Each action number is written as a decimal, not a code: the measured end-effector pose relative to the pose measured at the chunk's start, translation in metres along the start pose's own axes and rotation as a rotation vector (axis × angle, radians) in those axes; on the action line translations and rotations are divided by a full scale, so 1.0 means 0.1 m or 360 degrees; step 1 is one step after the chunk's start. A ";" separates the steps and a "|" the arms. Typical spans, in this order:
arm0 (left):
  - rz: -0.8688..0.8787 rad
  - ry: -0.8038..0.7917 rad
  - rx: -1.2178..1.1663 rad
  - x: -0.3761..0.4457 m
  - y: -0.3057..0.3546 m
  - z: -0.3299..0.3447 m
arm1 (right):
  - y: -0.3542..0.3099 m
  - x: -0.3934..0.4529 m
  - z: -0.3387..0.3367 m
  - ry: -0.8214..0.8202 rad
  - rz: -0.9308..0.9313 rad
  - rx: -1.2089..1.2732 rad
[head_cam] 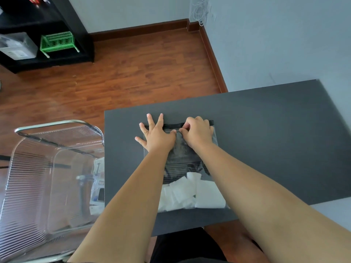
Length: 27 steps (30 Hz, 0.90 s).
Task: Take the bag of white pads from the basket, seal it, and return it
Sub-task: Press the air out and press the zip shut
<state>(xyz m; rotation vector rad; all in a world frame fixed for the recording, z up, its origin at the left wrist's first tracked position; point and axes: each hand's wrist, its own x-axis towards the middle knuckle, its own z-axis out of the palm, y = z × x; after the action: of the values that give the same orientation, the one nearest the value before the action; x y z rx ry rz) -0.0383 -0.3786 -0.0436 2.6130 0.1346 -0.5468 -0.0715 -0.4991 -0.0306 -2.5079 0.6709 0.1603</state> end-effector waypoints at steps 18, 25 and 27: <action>0.0050 -0.0003 0.0043 -0.02 -0.10 0.05 | 0.57 -0.08 -0.02 0.0139 0.0360 0.0177; 0.0087 0.0054 -0.0024 0.00 -0.32 -0.01 | 0.52 0.06 -0.12 -0.0075 0.0489 0.0181; 0.0037 0.0164 -0.0060 -0.05 -0.43 -0.05 | 0.51 0.08 -0.15 -0.0160 0.0475 0.0161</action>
<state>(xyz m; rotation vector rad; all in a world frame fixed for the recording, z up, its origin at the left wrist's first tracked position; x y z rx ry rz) -0.0493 -0.3384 -0.0560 2.6028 0.1461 -0.3979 -0.0900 -0.5484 -0.0435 -2.2758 0.9826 0.3487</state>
